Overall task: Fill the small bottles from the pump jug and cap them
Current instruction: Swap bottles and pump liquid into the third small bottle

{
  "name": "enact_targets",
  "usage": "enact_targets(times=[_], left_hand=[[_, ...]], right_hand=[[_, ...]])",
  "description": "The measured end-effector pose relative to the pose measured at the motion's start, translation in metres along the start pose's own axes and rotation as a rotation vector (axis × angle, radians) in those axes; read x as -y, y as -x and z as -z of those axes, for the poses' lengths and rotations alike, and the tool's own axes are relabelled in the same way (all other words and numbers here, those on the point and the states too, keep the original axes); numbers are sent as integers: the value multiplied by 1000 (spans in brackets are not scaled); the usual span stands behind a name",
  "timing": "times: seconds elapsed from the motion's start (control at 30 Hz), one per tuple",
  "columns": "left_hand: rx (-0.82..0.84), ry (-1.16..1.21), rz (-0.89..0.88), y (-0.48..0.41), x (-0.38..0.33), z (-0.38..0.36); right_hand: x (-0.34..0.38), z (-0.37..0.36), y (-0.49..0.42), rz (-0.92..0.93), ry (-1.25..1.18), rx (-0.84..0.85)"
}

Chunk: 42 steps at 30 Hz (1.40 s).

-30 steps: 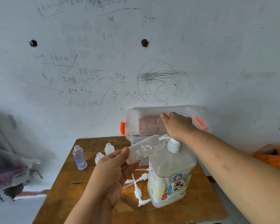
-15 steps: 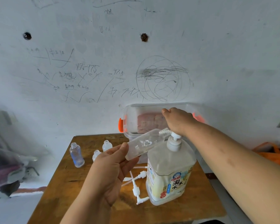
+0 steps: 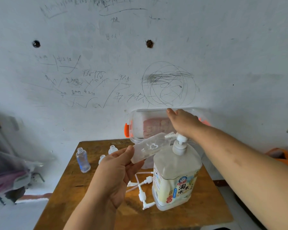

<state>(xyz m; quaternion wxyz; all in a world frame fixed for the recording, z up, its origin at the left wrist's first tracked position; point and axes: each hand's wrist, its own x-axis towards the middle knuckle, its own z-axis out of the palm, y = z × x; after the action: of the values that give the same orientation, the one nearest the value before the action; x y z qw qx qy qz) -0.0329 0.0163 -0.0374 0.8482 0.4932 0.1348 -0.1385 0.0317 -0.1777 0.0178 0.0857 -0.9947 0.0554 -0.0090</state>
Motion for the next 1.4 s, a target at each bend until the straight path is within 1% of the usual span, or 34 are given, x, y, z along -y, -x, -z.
enact_targets(times=[0.07, 0.17, 0.27, 0.5, 0.7, 0.8, 0.87, 0.93, 1.03, 1.2, 1.4], left_hand=[[6, 3, -17, 0, -2, -1], [22, 9, -29, -2, -2, 1], [18, 4, -5, -5, 2, 2], [5, 20, 20, -13, 7, 5], [-12, 14, 48, -6, 6, 3], [-10, -9, 30, -2, 1, 1], [0, 0, 18, -1, -2, -1], [-4, 10, 5, 0, -4, -2], [5, 4, -3, -1, -4, -2], [6, -7, 24, -6, -1, 0], [-11, -1, 47, -14, 2, 2]], right_hand=[[2, 5, 2, 12, 23, -8], [2, 0, 0, 2, 86, 32], [-2, -9, -11, 26, 177, 46], [-6, -24, -15, 4, 210, 20], [-4, -26, -10, 1, 163, -19], [1, -10, 0, -41, 3, 35], [2, 3, 4, -41, -54, 34], [3, 7, 5, -35, -44, 24], [3, 1, 1, -34, 22, 57], [-2, -9, -11, -11, 118, 59], [-5, -23, -12, -25, 143, 14]])
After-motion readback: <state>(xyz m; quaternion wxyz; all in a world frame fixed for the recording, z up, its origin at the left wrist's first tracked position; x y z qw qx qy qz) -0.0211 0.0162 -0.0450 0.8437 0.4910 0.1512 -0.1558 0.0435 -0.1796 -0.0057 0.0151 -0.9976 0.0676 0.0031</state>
